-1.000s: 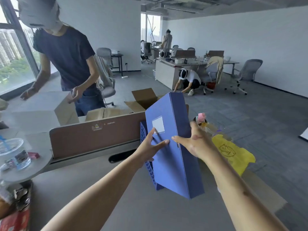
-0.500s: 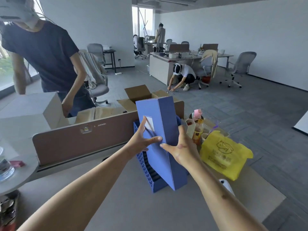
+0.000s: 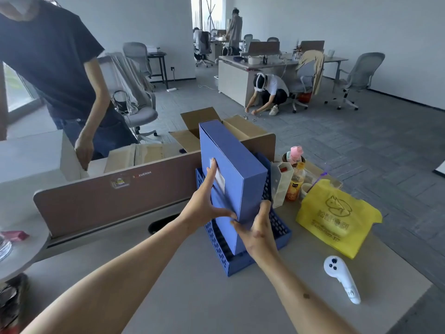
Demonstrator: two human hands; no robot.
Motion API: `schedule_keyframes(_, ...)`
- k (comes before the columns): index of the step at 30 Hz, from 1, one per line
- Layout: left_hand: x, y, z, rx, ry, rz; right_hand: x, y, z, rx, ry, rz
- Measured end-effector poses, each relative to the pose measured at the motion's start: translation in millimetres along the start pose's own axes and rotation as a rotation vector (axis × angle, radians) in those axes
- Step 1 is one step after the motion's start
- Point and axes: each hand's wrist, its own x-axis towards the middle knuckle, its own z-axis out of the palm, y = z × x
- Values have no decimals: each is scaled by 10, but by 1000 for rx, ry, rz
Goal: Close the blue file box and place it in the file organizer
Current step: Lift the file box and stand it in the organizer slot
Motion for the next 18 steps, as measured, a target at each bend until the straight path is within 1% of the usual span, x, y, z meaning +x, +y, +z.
schedule_keyframes(5, -37, -183, 52, 84, -7, 19, -69, 283, 134, 60, 6, 33)
schedule_keyframes(11, -176, -444, 177, 196, 41, -29, -215, 533, 253, 49, -9, 73)
schedule_keyframes(14, -204, -565, 237, 207, 83, -63, -256, 650, 308, 49, -20, 92)
schedule_keyframes(18, -251, -655, 290, 224, 92, -102, -290, 777, 371, 45, -51, 154)
